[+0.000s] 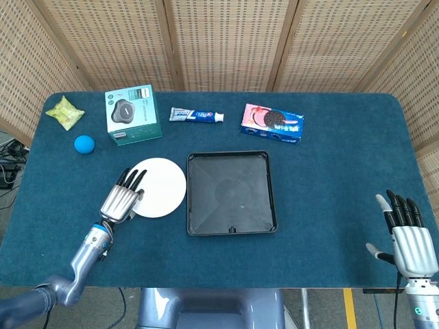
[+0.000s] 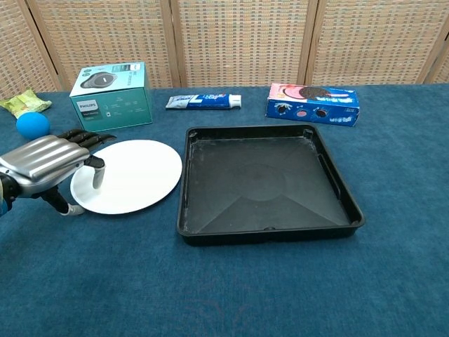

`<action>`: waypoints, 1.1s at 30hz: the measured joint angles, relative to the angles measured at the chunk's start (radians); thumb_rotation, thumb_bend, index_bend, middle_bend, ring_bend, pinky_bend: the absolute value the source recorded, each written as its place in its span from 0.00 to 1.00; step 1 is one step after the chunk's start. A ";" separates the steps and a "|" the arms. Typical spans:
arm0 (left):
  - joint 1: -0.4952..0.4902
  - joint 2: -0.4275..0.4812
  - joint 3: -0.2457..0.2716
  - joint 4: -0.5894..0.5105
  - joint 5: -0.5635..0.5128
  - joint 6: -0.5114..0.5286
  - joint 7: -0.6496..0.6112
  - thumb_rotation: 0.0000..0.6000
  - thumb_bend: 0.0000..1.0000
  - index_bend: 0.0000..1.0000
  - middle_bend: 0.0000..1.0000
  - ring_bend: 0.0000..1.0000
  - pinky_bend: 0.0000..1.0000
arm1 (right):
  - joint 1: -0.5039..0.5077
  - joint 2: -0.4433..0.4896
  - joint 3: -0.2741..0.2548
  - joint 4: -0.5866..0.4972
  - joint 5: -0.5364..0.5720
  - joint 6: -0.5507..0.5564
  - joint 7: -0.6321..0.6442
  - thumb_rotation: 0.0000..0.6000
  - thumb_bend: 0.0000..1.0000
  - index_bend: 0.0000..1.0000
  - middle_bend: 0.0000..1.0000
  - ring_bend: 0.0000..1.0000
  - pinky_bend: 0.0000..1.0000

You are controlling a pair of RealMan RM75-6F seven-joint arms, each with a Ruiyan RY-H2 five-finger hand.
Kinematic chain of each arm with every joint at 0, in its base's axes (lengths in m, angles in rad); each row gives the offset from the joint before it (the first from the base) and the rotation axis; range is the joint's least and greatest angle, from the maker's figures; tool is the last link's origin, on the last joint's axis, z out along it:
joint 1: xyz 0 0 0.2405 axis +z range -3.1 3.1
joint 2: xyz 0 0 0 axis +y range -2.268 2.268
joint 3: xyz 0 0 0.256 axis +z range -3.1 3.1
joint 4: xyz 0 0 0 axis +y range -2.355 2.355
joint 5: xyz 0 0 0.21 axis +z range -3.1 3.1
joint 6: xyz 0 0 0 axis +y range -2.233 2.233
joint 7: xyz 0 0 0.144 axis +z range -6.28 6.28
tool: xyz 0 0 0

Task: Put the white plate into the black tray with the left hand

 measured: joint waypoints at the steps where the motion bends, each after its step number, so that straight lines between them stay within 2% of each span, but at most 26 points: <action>1: 0.000 -0.003 0.001 0.002 -0.001 0.001 0.000 1.00 0.34 0.53 0.00 0.00 0.00 | 0.000 0.000 0.000 0.000 0.000 0.000 0.001 1.00 0.23 0.09 0.00 0.00 0.00; 5: 0.000 -0.012 0.005 0.009 -0.004 0.002 0.000 1.00 0.42 0.54 0.00 0.00 0.00 | 0.000 0.000 -0.001 -0.001 -0.003 0.001 0.003 1.00 0.23 0.09 0.00 0.00 0.00; 12: -0.005 -0.033 0.010 0.039 -0.005 0.001 0.018 1.00 0.45 0.54 0.00 0.00 0.00 | 0.000 0.001 -0.002 -0.002 -0.007 0.002 0.006 1.00 0.23 0.09 0.00 0.00 0.00; 18: -0.005 -0.054 0.006 0.062 -0.002 0.029 0.014 1.00 0.52 0.64 0.00 0.00 0.00 | -0.001 0.002 -0.001 -0.002 -0.007 0.003 0.010 1.00 0.23 0.09 0.00 0.00 0.00; 23: -0.001 -0.068 0.003 0.085 0.019 0.090 -0.014 1.00 0.55 0.75 0.00 0.00 0.00 | -0.001 0.003 -0.001 -0.002 -0.009 0.005 0.014 1.00 0.23 0.09 0.00 0.00 0.00; 33: -0.007 -0.085 -0.007 0.149 0.106 0.262 -0.099 1.00 0.55 0.79 0.01 0.00 0.00 | -0.003 0.003 -0.001 -0.004 -0.014 0.012 0.015 1.00 0.23 0.09 0.00 0.00 0.00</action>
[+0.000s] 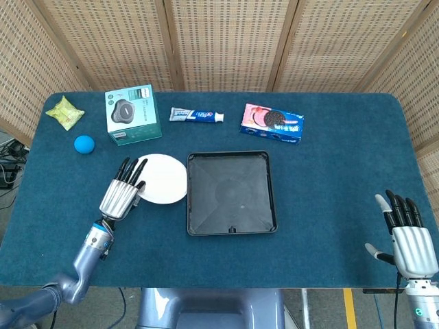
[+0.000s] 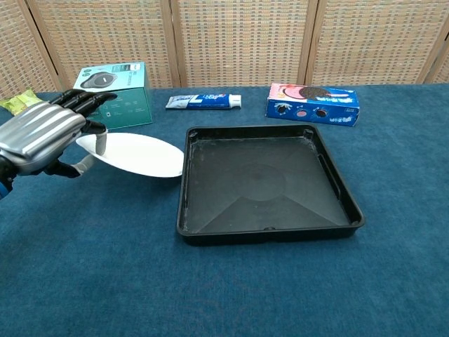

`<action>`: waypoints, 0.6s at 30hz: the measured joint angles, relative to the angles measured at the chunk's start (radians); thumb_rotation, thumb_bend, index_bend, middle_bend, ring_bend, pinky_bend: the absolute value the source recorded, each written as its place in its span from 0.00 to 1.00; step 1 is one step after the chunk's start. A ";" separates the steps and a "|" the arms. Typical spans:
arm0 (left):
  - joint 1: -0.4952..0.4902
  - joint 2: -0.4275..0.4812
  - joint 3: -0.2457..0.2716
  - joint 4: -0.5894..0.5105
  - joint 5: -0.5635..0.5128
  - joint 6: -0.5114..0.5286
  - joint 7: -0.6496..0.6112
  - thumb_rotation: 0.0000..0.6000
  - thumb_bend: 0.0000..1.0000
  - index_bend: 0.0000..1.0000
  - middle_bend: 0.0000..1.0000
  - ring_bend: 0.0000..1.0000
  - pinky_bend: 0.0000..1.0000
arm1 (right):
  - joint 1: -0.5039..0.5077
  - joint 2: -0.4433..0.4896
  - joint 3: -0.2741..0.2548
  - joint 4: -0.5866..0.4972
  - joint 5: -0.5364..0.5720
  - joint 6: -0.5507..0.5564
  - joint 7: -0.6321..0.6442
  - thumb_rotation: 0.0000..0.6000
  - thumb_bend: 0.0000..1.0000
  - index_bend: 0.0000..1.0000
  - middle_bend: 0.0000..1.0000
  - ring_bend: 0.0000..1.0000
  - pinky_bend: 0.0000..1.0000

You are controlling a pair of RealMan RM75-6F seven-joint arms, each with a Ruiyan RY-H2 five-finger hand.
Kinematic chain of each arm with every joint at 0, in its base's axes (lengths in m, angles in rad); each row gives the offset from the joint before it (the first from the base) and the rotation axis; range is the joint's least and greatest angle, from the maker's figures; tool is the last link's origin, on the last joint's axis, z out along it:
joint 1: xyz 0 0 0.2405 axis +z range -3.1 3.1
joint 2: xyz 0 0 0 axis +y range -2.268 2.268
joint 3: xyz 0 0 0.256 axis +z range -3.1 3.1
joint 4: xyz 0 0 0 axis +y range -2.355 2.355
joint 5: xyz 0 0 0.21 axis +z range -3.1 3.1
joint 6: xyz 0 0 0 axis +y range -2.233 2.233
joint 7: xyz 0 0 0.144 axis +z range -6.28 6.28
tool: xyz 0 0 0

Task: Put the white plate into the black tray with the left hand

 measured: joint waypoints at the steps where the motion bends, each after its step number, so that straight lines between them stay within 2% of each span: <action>1: -0.003 0.000 -0.002 0.003 0.011 0.016 -0.005 1.00 0.55 0.79 0.01 0.00 0.00 | 0.000 0.000 0.000 0.000 0.000 0.000 0.000 1.00 0.23 0.09 0.00 0.00 0.00; 12: -0.021 -0.007 -0.011 0.018 0.060 0.113 -0.033 1.00 0.55 0.80 0.05 0.00 0.00 | -0.002 0.001 0.004 0.004 0.004 0.005 0.007 1.00 0.23 0.09 0.00 0.00 0.00; 18: -0.050 -0.014 -0.049 0.020 0.081 0.193 -0.061 1.00 0.55 0.80 0.06 0.00 0.00 | -0.002 -0.002 0.010 0.018 0.020 -0.001 0.017 1.00 0.23 0.09 0.00 0.00 0.00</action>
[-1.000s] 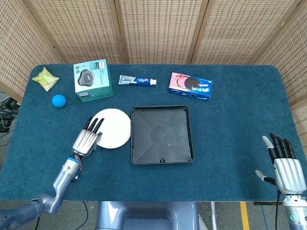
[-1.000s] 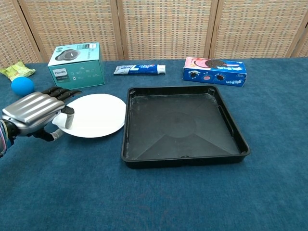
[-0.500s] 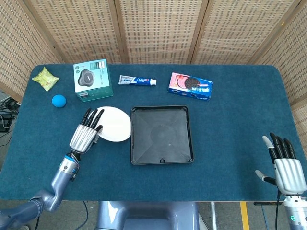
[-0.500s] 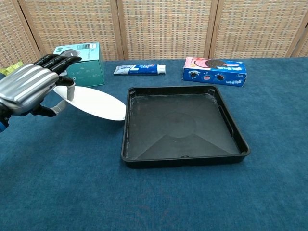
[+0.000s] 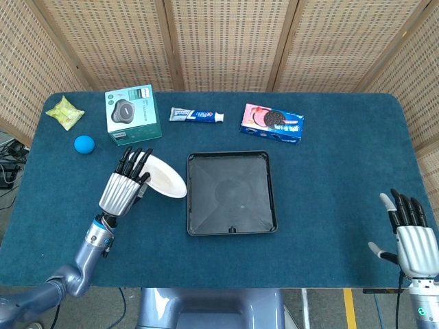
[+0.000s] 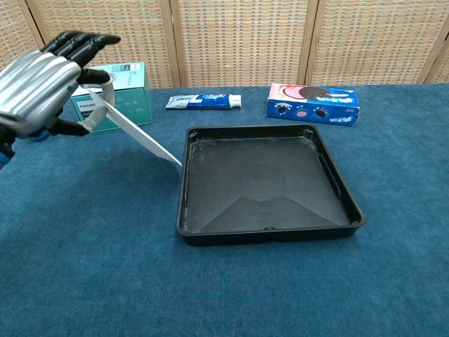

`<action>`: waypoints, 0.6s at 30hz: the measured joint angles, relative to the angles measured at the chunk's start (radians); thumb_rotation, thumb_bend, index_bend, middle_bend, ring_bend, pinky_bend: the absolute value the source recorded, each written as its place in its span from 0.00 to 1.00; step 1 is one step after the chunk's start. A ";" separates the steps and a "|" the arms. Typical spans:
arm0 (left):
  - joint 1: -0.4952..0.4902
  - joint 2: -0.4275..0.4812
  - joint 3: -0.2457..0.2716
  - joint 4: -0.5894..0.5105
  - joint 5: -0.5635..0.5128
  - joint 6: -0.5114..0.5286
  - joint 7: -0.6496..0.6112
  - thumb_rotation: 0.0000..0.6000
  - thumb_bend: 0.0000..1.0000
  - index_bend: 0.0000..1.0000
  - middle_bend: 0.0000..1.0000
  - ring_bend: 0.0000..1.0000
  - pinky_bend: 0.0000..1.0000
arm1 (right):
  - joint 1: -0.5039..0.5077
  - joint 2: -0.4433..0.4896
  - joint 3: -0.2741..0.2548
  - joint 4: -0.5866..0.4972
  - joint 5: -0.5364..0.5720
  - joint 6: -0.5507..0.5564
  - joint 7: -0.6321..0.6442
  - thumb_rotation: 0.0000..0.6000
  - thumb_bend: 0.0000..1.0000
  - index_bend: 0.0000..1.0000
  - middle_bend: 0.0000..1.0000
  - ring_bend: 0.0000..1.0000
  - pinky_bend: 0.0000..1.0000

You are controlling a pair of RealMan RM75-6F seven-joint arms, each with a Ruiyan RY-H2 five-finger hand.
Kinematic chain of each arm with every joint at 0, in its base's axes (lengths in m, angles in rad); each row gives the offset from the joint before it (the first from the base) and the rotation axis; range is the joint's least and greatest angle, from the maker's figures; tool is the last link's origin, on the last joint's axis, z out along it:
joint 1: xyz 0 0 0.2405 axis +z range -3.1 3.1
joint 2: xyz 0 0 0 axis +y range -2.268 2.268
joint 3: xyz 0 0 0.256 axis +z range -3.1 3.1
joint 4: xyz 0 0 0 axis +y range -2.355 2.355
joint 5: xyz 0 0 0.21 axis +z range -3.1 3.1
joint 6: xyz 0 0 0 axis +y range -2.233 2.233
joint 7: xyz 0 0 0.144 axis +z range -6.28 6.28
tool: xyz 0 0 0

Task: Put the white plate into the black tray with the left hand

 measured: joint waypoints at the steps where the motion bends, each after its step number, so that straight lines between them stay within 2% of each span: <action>1: -0.011 -0.001 -0.010 -0.001 0.004 0.012 -0.004 1.00 0.55 0.80 0.06 0.00 0.00 | 0.000 -0.001 0.001 0.002 0.002 -0.002 0.001 1.00 0.23 0.09 0.00 0.00 0.00; 11: -0.083 -0.016 -0.050 -0.016 0.010 0.007 -0.001 1.00 0.55 0.80 0.06 0.00 0.00 | 0.003 -0.007 0.008 0.021 0.027 -0.018 0.010 1.00 0.23 0.09 0.00 0.00 0.00; 18: -0.149 -0.079 -0.061 0.005 0.012 -0.038 0.006 1.00 0.54 0.80 0.06 0.00 0.00 | 0.004 -0.010 0.017 0.041 0.052 -0.030 0.028 1.00 0.23 0.09 0.00 0.00 0.00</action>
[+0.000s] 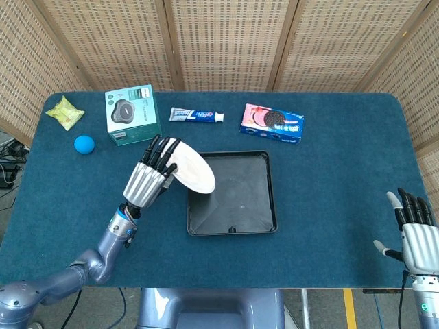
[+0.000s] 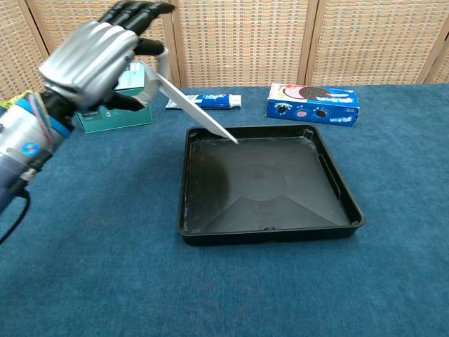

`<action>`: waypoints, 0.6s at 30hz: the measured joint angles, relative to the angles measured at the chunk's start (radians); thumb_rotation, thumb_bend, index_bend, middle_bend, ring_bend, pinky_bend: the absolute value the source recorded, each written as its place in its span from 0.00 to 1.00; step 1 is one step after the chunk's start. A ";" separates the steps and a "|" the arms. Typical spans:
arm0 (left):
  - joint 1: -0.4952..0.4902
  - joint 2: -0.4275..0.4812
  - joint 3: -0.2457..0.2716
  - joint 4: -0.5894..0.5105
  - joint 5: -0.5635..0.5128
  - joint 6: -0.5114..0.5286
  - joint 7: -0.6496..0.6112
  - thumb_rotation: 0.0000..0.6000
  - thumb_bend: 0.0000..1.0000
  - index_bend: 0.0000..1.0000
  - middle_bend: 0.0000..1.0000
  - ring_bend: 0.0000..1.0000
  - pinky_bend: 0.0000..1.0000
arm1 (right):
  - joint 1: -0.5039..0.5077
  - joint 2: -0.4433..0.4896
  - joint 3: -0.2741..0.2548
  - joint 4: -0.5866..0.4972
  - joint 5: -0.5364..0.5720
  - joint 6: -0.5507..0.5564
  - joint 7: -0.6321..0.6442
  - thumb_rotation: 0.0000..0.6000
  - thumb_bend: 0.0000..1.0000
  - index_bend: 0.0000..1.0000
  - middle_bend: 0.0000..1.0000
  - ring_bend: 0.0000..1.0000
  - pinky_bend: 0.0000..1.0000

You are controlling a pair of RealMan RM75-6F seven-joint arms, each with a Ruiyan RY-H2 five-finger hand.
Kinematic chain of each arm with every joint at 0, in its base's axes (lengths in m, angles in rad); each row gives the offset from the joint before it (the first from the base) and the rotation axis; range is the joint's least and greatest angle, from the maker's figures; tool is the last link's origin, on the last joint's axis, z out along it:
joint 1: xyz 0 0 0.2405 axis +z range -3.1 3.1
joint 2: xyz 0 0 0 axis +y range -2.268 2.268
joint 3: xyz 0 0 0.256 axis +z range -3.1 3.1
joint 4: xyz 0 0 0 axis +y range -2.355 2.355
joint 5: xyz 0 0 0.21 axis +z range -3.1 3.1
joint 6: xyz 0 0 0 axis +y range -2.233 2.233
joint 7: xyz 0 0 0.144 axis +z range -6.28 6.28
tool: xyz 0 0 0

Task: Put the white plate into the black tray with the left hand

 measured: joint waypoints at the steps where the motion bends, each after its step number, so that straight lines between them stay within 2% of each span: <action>1: -0.011 -0.014 -0.001 0.010 0.000 -0.009 0.000 1.00 0.54 0.80 0.06 0.00 0.00 | 0.000 0.000 0.001 0.002 0.003 -0.002 0.003 1.00 0.23 0.09 0.00 0.00 0.00; 6: -0.048 -0.065 -0.003 0.059 -0.002 -0.037 -0.005 1.00 0.54 0.80 0.06 0.00 0.00 | 0.000 -0.002 0.005 0.018 0.019 -0.012 0.017 1.00 0.23 0.09 0.00 0.00 0.00; 18: -0.179 -0.224 -0.014 0.262 -0.011 -0.106 -0.065 1.00 0.54 0.80 0.06 0.00 0.00 | 0.001 -0.004 0.017 0.048 0.050 -0.031 0.049 1.00 0.23 0.09 0.00 0.00 0.00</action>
